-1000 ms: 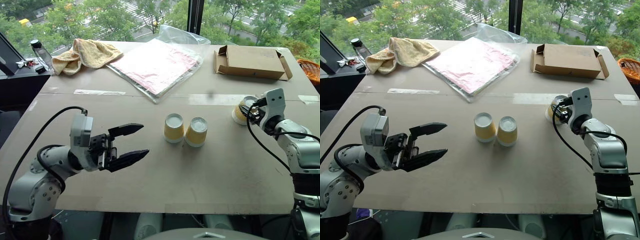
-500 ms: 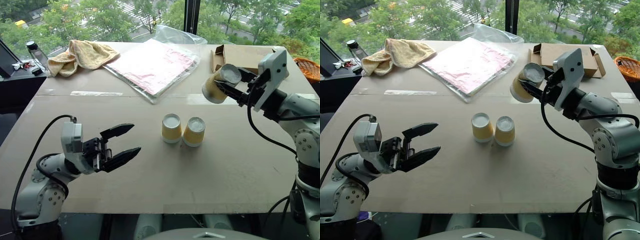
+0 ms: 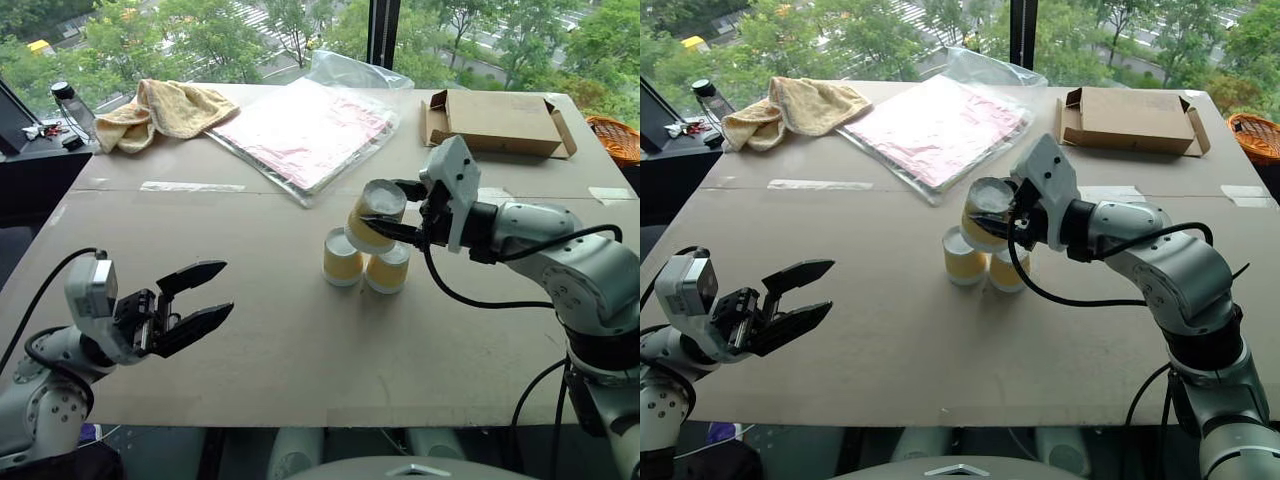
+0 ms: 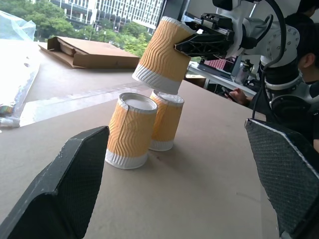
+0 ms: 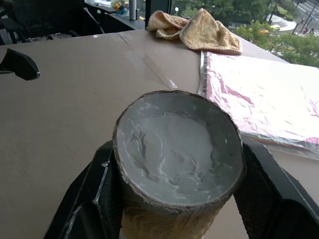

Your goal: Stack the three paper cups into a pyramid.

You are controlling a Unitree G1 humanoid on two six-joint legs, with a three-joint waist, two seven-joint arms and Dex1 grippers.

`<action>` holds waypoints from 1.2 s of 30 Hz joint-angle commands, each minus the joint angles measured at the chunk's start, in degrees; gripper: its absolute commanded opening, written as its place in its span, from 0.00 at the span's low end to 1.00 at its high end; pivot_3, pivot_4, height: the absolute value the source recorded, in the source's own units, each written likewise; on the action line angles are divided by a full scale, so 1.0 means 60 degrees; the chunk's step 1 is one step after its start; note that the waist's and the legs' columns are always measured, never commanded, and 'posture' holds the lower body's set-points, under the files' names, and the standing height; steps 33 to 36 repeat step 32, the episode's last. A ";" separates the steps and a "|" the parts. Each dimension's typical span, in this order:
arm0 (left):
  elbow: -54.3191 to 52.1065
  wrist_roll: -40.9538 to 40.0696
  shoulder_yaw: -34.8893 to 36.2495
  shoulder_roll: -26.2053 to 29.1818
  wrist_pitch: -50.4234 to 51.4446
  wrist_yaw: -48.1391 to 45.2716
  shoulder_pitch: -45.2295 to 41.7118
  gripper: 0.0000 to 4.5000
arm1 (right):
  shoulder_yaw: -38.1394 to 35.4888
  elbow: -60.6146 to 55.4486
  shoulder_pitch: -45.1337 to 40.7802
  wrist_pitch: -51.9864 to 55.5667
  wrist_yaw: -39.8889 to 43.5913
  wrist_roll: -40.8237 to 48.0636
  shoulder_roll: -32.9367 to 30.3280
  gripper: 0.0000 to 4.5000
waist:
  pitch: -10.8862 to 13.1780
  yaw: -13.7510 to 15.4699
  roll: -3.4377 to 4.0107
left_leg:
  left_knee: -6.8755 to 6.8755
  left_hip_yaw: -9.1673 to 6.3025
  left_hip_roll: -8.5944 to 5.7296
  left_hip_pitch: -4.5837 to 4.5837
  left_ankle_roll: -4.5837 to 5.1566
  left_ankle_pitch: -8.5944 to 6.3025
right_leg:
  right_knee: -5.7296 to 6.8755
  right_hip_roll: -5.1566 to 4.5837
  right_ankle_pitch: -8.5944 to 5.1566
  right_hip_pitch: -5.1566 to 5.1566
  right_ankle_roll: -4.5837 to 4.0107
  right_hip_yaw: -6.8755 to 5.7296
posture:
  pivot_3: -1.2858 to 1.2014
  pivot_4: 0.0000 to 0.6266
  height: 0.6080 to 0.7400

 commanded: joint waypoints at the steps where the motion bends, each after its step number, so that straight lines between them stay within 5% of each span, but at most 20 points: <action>1: -0.0351 -0.0231 0.0240 -0.0031 0.0016 0.0072 0.0092 1.00 | 0.0162 0.0028 0.0006 -0.0329 0.0010 -0.0375 0.0047 0.49 | 0.0000 -0.0007 0.0000 | 0.0000 0.0000 0.0000 0.0000 0.0000 0.0000 | 0.0000 0.0000 0.0000 0.0000 0.0000 0.0000 | 0.52 0.24 1.00; 5: -0.0404 -0.0214 0.0168 -0.0053 0.0050 0.0161 0.0061 1.00 | 0.0234 0.0111 0.0144 -0.0357 0.0175 -0.0431 0.0082 0.93 | 0.0000 -0.0003 0.0000 | 0.0000 -0.0001 0.0000 0.0000 0.0000 0.0000 | 0.0001 0.0000 0.0000 0.0000 0.0000 0.0000 | 0.52 0.24 1.00; 6: -0.0413 -0.0186 0.0143 -0.0059 0.0047 0.0197 0.0046 1.00 | 0.0264 0.0082 0.0173 -0.0405 0.0227 -0.0481 0.0025 0.98 | 0.0000 -0.0003 0.0000 | 0.0000 -0.0001 0.0000 0.0000 0.0000 0.0000 | 0.0001 0.0000 0.0000 0.0000 0.0000 0.0000 | 0.52 0.24 1.00; 16: -0.0825 0.0965 -0.0968 -0.0281 -0.0108 0.1339 0.0014 1.00 | -0.2657 -0.1877 0.1936 -0.1119 0.1031 0.0879 -0.0977 0.98 | -0.0002 0.0119 -0.0006 | -0.0004 -0.0004 -0.0001 -0.0003 0.0000 0.0000 | -0.0007 -0.0001 0.0000 0.0003 0.0001 -0.0005 | 0.52 0.24 1.00; 23: -0.0420 0.2150 -0.1599 -0.0307 -0.0449 0.2134 -0.0295 1.00 | -0.5589 -0.3035 0.7180 -0.2132 0.1802 0.1250 -0.1229 0.98 | -0.0010 0.0249 -0.0015 | -0.0006 0.0002 -0.0001 0.0000 0.0000 0.0000 | -0.0007 0.0001 -0.0001 0.0007 0.0001 0.0000 | 0.52 0.24 1.00; 29: 0.0616 0.2412 -0.1582 0.0058 -0.0494 0.1830 -0.0810 1.00 | -0.6114 -0.1968 1.0690 -0.4782 0.3021 -0.0348 -0.0731 0.98 | -0.0038 0.0171 -0.0042 | 0.0007 0.0026 0.0011 0.0032 0.0000 0.0000 | -0.0005 0.0006 -0.0020 0.0024 -0.0002 0.0011 | 0.52 0.24 1.00; 36: 0.0919 0.2783 -0.1888 0.0235 -0.0573 0.1683 -0.0942 1.00 | -0.5886 -0.1364 1.1148 -0.5644 0.3120 -0.0905 -0.0564 0.98 | -0.0040 0.0186 -0.0043 | 0.0008 0.0034 0.0018 0.0044 0.0000 0.0000 | -0.0008 0.0007 -0.0037 0.0036 -0.0003 0.0011 | 0.52 0.24 1.00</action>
